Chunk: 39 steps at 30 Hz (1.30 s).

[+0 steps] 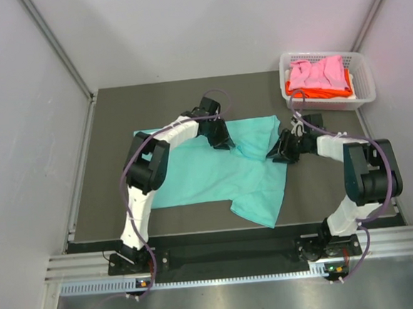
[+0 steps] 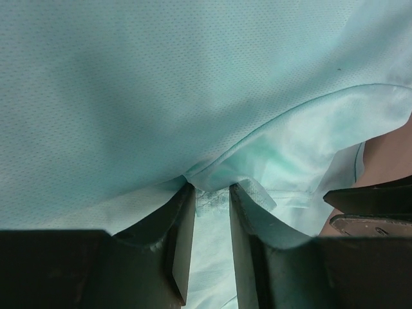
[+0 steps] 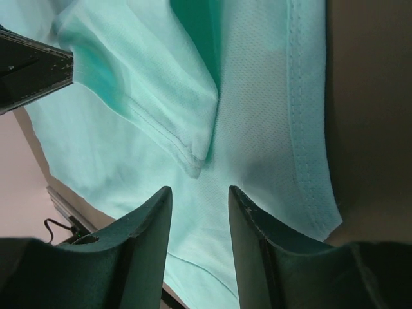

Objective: Fold and stack the t-shirts
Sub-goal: Fold the tshirt

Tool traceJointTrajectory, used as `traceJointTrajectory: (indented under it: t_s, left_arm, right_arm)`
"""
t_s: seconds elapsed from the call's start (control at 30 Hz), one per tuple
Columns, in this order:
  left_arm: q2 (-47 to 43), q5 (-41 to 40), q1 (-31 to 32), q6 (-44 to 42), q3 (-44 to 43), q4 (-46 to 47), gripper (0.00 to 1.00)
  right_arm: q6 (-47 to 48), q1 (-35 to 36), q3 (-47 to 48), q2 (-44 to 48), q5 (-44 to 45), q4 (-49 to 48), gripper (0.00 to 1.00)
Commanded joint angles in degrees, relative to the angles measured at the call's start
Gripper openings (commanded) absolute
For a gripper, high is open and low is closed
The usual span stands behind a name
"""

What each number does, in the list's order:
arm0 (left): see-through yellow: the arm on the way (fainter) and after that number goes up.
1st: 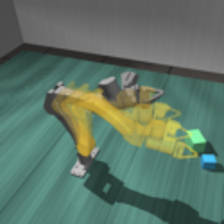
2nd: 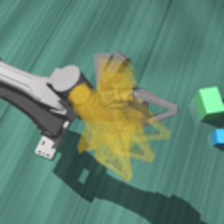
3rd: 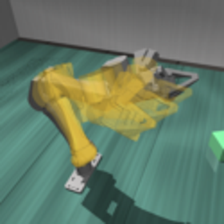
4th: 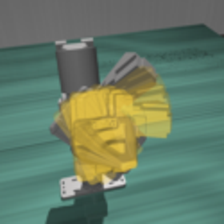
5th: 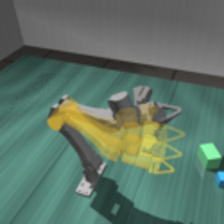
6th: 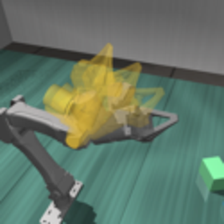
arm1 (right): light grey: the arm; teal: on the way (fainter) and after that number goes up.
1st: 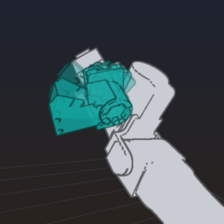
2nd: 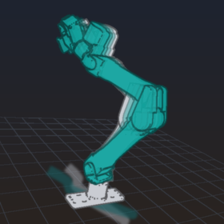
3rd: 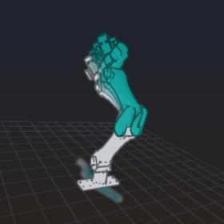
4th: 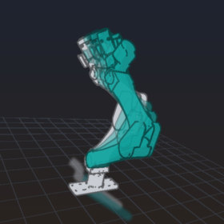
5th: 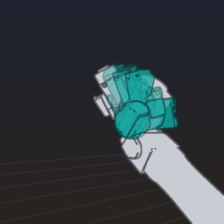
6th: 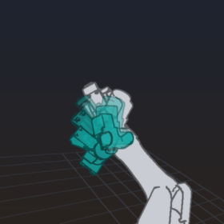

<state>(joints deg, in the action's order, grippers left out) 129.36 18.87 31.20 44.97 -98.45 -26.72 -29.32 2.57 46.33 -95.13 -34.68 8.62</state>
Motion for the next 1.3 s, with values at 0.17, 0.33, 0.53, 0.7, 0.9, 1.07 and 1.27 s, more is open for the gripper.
traceJointTrajectory:
  t_s: [0.17,0.33,0.53,0.7,0.9,1.07,1.27]
  left_arm:
    - [3.09,-10.6,2.37,-1.11,-2.88,-8.52,0.33]
    - [4.23,-13.42,2.9,1.43,-2.18,-10.28,0.27]
    - [4.85,-15.44,3.17,3.37,-1.74,-9.93,0.11]
    - [3.62,-16.76,3.34,2.06,-2.27,-9.84,0.0]
    - [-2.62,-14.49,3.34,1.26,3.53,-6.24,0.0]
    - [-4.47,-10.62,3.34,2.22,5.81,-4.13,0.0]
    - [-5.52,-8.42,3.34,2.31,7.13,-2.47,0.0]
  right_arm:
    - [-0.47,2.61,4.29,-0.23,5.14,1.92,0.41]
    - [-1.44,3.67,5.62,-1.37,8.83,4.56,0.39]
    - [-2.23,4.37,4.74,-1.02,9.19,4.03,0.4]
    - [-2.5,4.73,3.69,-1.37,8.66,3.25,0.42]
    - [-3.64,4.73,2.37,-2.07,6.55,0.26,0.41]
    - [-3.9,4.73,2.63,-4.18,5.15,-1.58,0.39]
    - [-5.22,4.82,3.33,-5.85,2.95,-2.91,0.28]
